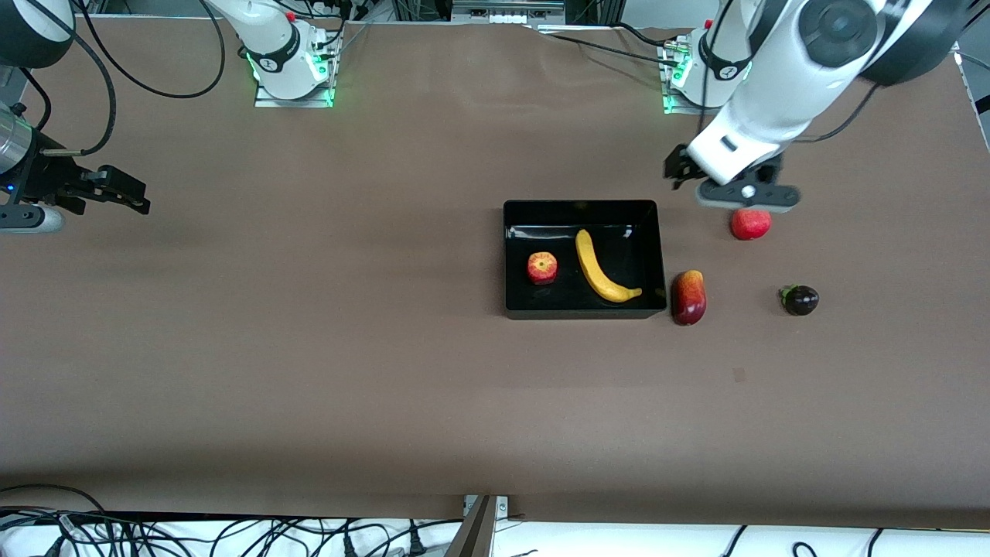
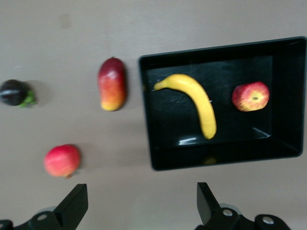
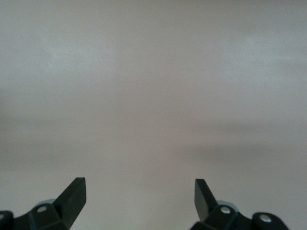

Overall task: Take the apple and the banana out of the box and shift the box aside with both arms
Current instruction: 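Reach the left gripper down into the tray toward the small apple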

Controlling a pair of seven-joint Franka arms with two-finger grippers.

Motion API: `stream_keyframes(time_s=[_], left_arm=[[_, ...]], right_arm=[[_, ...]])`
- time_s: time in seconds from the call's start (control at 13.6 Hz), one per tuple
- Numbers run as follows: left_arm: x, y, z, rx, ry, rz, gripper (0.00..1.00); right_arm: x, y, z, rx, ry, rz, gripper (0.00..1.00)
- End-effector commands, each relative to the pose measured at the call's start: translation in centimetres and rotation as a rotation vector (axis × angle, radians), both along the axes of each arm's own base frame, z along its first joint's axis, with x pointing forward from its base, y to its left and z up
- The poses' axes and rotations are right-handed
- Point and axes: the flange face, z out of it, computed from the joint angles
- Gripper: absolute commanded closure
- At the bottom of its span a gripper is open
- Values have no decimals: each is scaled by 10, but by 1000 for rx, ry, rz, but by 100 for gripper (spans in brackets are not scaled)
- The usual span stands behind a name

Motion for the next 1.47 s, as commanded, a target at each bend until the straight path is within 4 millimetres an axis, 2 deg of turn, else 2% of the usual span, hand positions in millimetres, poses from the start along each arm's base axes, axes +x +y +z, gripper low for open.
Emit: stream_keyframes(time_s=[0.0, 0.07, 0.22, 0.44, 0.73, 1.03, 1.25, 1.39], left_arm=[[15, -24, -46, -66, 16, 15, 0], [19, -29, -65, -72, 28, 23, 0], [15, -52, -88, -92, 46, 43, 0], [8, -71, -122, -161, 15, 124, 0], [-3, -118, -159, -198, -16, 126, 0], [-13, -153, -208, -217, -33, 89, 0], [-11, -159, -235, -216, -39, 83, 0], [-2, -164, -250, -220, -57, 89, 0]], right_arm=[[0, -2, 2, -11, -7, -7, 0], [2, -2, 3, -12, -13, -7, 0], [2, -2, 3, -12, -13, -7, 0], [1, -2, 2, -9, -11, -9, 0], [1, -2, 2, -9, -11, -7, 0], [1, -2, 2, -9, -11, -7, 0], [1, -2, 2, -9, -10, -7, 0], [1, -2, 2, -9, -10, -7, 0]])
